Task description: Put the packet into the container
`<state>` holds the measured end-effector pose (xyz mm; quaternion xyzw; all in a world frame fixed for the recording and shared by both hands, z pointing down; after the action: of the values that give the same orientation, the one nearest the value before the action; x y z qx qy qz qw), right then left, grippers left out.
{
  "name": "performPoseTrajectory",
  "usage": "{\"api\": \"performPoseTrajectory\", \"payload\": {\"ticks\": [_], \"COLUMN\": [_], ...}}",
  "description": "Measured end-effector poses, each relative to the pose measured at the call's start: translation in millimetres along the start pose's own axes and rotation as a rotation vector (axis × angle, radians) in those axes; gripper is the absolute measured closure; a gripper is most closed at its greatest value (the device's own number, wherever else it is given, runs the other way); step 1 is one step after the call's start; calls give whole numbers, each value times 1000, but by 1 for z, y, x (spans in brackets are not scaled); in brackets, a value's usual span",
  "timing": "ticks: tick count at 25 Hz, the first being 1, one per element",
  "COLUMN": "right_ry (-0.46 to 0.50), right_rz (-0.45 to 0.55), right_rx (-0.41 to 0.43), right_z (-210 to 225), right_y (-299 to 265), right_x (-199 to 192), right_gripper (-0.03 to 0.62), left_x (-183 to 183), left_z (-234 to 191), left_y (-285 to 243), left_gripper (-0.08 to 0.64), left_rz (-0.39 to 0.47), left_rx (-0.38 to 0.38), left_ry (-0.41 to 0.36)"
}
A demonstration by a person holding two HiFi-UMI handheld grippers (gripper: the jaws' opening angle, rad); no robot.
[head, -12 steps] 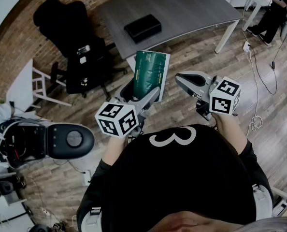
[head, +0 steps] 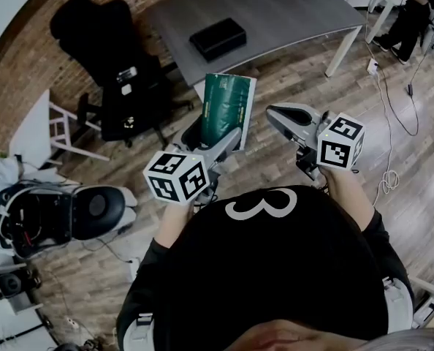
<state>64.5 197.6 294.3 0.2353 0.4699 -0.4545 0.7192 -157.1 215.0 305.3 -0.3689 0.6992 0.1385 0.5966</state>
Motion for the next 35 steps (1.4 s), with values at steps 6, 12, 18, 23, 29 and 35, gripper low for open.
{"api": "performPoseTrajectory", "payload": {"ticks": [6,12,18,23,29,35], "right_ry": [-30,-70,-98,-120,-146,-164], "right_rz": [20,24,46,30,29,19], "right_rx": [-4,-40,-37,-13,4,26], "right_z": [7,17,46,90,160,224], "right_y": [4,-9,-32,-49,-75,-95], "right_x": [-7,-12,-9,9,47,85], "right_gripper": [591,591,591,591,591,591], "left_x": [-6,-10,-9,4,31,60], "left_z": [-3,-22,-51,-76,-114,-142], "left_y": [-6,-7,-24,-63,-131,-192], "left_gripper": [147,147,147,147,147,147], "left_rz": [-17,-42,-66,-80,-115,-130], "left_rx": [2,-1,7,17,33,42], "left_ry": [3,20,31,50,58,60]}}
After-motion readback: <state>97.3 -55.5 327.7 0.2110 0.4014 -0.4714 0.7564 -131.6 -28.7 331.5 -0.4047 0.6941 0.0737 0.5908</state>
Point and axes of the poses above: the fingertips, and each gripper's own axes: y backward along the fingers, z to its right, x out of its top, the point moved 8 cm from there along y, backward along the fingers, and after that the axes turned 5 degrees about -y, right-handed, at the moved point
